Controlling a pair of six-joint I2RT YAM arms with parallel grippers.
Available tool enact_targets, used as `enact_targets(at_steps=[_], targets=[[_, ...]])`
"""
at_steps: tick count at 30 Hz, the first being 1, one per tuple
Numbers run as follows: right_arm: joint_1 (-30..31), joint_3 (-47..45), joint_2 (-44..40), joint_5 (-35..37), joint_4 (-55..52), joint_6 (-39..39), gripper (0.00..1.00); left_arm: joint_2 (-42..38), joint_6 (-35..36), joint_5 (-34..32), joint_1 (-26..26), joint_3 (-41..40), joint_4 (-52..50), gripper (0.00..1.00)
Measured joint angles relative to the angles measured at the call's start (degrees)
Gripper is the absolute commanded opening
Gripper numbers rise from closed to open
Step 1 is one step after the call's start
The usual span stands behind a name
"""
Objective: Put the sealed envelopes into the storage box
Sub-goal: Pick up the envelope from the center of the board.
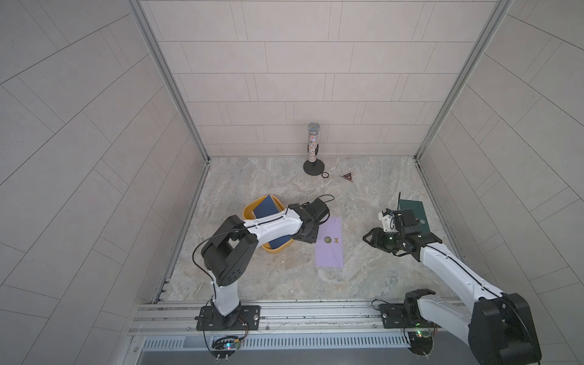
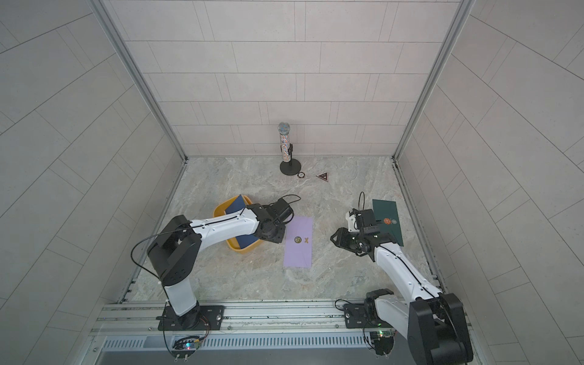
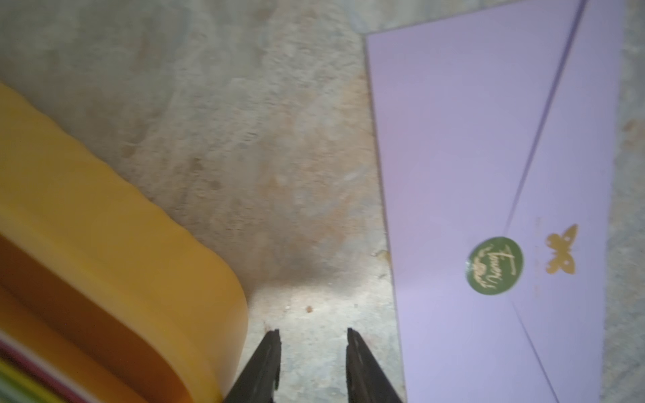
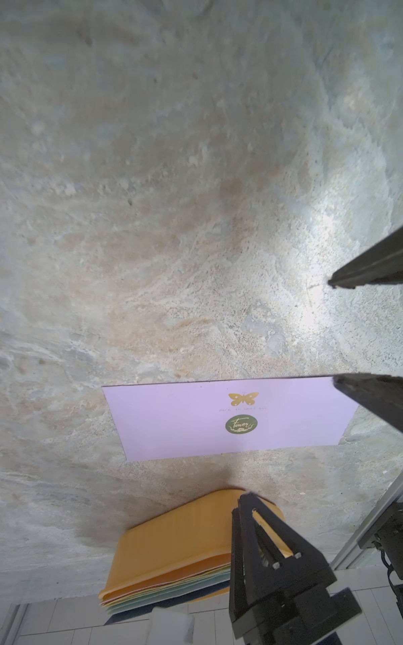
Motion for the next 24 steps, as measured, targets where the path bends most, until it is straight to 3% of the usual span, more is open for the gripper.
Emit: enact_targets(at_steps=[6,13,24], targets=[[2.0,-0.5,5.8,-2.5,6.5,2.8,0.5,-2.4,-0.7,4.5,0.8,-2.7,4.5,0.42],[7.8,0.8,17.0,-3.8,14.3,6.4,0.51,1.5,-3.4,9.4,-0.9,-3.2,11.6,0.39],[12.8,1.0,24.5,-6.1,26.3,12.1,0.5,6.2,-5.5,9.6,-2.4,-2.3,18.1,0.35]])
